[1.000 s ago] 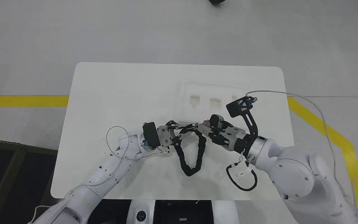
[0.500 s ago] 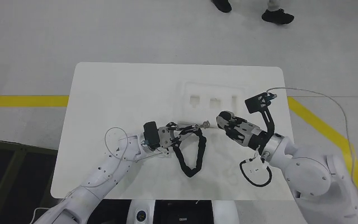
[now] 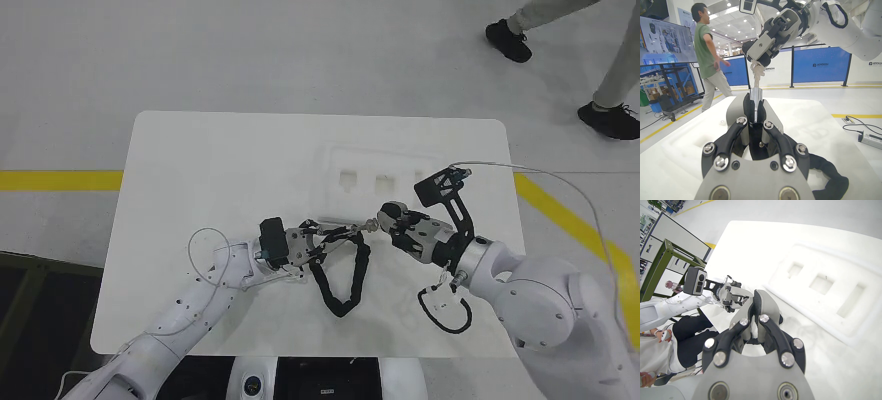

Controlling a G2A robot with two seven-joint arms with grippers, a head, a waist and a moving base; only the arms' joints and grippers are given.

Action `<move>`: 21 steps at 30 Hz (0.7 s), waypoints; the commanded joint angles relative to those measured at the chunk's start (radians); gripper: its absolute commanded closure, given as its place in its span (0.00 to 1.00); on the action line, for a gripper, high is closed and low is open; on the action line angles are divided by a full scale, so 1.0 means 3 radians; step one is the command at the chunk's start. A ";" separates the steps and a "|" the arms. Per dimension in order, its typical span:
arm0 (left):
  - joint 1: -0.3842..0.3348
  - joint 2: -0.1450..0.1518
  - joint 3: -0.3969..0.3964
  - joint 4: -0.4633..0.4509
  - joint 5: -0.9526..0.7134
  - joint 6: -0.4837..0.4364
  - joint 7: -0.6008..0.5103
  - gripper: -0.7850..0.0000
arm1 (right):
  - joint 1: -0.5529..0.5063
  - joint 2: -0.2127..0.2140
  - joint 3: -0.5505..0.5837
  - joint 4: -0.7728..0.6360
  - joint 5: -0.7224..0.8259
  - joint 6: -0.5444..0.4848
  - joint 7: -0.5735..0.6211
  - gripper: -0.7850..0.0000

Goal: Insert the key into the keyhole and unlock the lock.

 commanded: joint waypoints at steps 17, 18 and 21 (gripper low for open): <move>0.0002 -0.0010 0.0002 0.0009 -0.0029 -0.0024 0.0002 1.00 | 0.0051 -0.0028 -0.0086 0.0007 0.0000 0.0077 -0.0026 1.00; 0.0003 -0.0010 -0.0001 0.0009 -0.0033 -0.0022 0.0008 1.00 | 0.0054 -0.0029 -0.0094 0.0008 -0.0010 0.0084 -0.0022 1.00; 0.0006 -0.0010 -0.0006 0.0002 -0.0036 -0.0025 0.0017 1.00 | 0.0064 -0.0033 -0.0119 0.0011 -0.0028 0.0092 -0.0016 1.00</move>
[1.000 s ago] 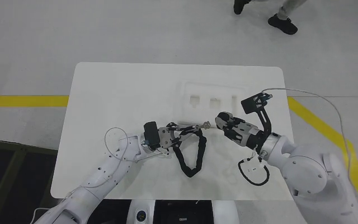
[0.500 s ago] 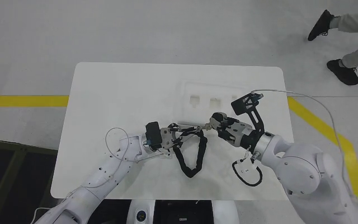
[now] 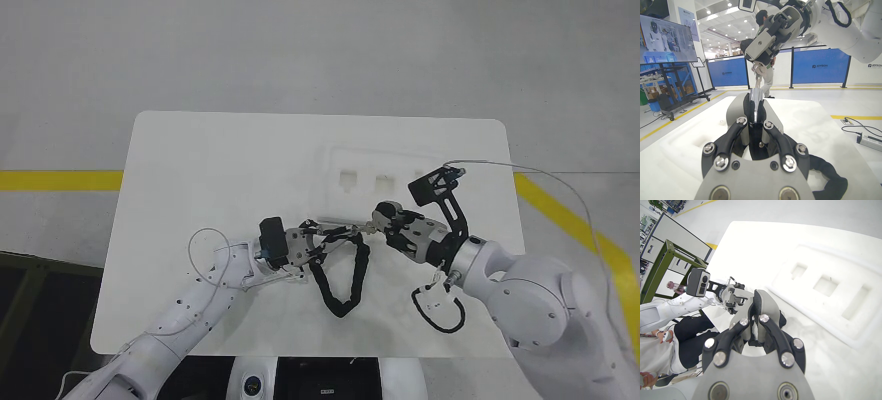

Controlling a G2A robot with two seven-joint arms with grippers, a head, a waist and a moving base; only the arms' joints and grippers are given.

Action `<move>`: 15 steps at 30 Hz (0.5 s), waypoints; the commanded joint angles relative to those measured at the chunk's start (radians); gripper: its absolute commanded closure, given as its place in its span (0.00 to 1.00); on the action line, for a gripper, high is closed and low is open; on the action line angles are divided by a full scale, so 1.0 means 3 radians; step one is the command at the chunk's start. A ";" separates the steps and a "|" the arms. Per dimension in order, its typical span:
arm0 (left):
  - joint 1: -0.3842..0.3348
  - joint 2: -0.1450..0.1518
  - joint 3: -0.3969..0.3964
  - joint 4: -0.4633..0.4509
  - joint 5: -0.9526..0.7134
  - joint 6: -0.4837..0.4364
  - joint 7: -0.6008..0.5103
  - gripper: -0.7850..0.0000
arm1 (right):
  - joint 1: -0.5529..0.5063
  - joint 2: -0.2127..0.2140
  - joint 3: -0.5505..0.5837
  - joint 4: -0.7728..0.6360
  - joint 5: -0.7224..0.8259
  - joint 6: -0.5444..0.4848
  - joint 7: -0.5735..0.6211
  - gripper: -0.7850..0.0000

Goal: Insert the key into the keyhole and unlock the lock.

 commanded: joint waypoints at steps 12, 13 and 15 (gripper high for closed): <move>-0.0004 -0.0006 0.0000 -0.0018 -0.0016 -0.0023 0.0040 1.00 | 0.0049 -0.0025 -0.0086 0.0048 0.0000 0.0014 -0.0037 1.00; -0.0004 -0.0007 0.0001 -0.0018 -0.0019 -0.0024 0.0044 1.00 | 0.0050 -0.0027 -0.0087 0.0052 0.0003 0.0013 -0.0046 1.00; -0.0008 -0.0010 0.0005 -0.0015 -0.0018 -0.0030 0.0046 1.00 | 0.0050 -0.0030 -0.0094 0.0054 0.0005 0.0010 -0.0057 1.00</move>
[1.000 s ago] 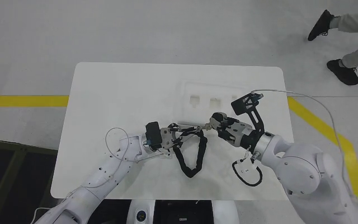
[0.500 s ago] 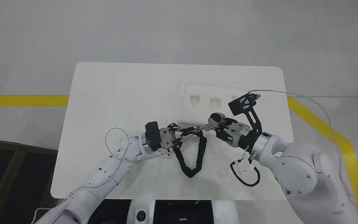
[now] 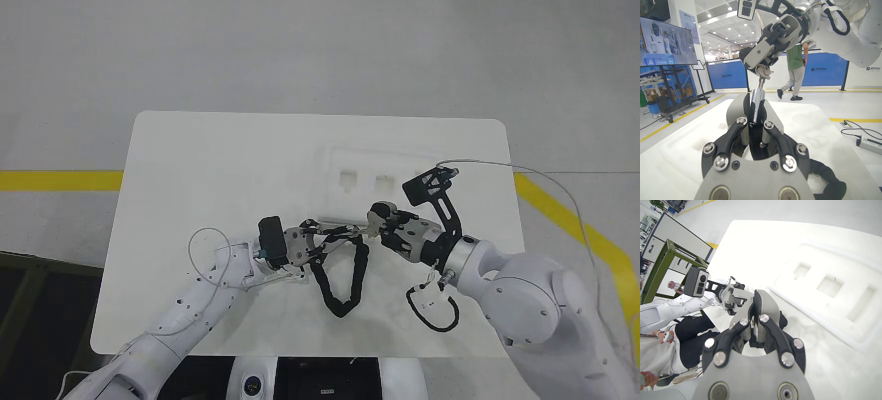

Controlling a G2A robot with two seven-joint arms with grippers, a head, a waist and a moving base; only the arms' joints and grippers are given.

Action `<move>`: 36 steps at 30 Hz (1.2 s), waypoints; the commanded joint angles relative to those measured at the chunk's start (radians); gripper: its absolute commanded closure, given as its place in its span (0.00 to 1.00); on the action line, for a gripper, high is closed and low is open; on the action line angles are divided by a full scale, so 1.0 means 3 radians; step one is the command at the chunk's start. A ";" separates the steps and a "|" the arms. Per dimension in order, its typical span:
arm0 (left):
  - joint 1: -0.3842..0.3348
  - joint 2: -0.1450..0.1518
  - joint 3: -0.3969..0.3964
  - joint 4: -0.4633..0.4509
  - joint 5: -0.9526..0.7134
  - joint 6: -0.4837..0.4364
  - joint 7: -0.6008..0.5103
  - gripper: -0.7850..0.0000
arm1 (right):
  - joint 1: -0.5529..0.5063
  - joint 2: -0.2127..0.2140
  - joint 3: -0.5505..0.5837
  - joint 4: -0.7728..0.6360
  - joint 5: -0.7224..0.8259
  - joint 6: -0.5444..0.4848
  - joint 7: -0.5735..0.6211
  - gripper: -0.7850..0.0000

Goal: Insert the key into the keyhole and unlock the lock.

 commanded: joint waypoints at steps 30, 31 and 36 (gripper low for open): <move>-0.0027 -0.0047 0.0050 0.0101 -0.0122 -0.0058 0.0086 1.00 | -0.0156 -0.0027 0.0289 0.0006 0.0303 -0.0118 -0.0296 1.00; -0.0030 -0.0049 0.0047 0.0107 -0.0136 -0.0062 0.0088 1.00 | -0.0174 -0.0026 0.0313 0.0039 0.0350 -0.0165 -0.0295 1.00; -0.0032 -0.0053 0.0034 0.0125 -0.0171 -0.0078 0.0094 1.00 | -0.0273 -0.0014 0.0439 0.0113 0.0508 -0.0279 -0.0196 1.00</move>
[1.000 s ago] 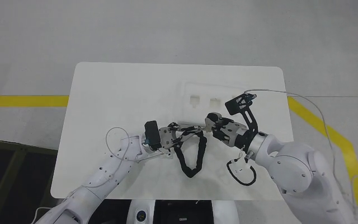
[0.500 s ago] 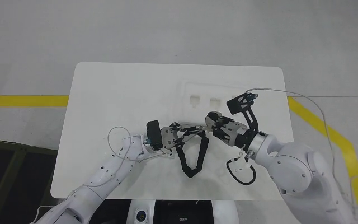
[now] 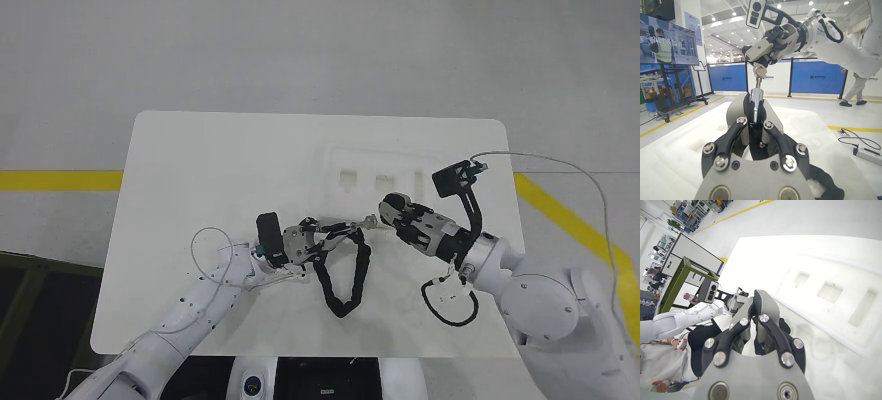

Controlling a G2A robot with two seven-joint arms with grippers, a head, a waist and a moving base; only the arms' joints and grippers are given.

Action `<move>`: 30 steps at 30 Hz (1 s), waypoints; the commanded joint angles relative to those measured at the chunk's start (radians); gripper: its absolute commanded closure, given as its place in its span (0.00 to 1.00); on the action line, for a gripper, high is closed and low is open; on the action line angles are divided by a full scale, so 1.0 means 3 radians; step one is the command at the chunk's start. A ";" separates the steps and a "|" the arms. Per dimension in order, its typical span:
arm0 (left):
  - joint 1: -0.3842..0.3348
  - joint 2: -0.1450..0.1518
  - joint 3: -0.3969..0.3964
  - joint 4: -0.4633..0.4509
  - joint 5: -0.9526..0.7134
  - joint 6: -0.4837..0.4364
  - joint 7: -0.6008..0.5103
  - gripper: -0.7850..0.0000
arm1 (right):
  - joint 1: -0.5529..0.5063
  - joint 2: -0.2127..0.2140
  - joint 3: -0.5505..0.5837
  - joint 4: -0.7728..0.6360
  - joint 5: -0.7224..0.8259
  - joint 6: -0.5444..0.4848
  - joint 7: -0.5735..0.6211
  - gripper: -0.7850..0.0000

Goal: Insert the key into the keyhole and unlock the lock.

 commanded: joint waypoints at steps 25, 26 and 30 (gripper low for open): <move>0.0031 -0.0036 -0.0004 0.0024 -0.0175 -0.0094 -0.0021 1.00 | -0.0284 -0.0023 -0.0046 0.0060 -0.0133 -0.0750 -0.0735 1.00; 0.0032 -0.0036 -0.0006 0.0028 -0.0177 -0.0096 -0.0020 1.00 | -0.0292 -0.0023 -0.0033 0.0060 -0.0119 -0.0754 -0.0743 1.00; 0.0038 -0.0040 -0.0014 0.0034 -0.0195 -0.0103 -0.0015 1.00 | -0.0312 -0.0024 0.0035 0.0070 -0.0062 -0.0739 -0.0761 1.00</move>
